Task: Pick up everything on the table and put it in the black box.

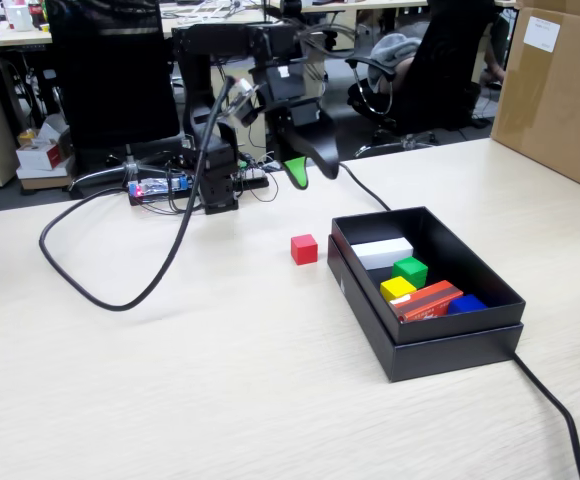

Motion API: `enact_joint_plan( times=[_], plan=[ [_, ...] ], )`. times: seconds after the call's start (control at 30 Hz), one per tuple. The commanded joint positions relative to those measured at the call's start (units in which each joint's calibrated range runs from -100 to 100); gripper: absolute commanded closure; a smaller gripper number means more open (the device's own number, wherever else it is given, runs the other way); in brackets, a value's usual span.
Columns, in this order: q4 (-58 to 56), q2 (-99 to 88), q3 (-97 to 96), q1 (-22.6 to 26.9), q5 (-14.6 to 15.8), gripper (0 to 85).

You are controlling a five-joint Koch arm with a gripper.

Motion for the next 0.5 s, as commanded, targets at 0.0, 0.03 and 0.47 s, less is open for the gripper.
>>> enact_joint_plan(
  times=[0.0, 0.03, 0.47],
  plan=[
    [-0.3, -5.5, -2.5, -0.2, 1.0, 37.1],
    [-0.3, -5.9, -4.0, -0.2, 1.2, 37.1],
    [6.9, -0.6, -16.5, 0.4, 4.1, 37.2]
  ],
)
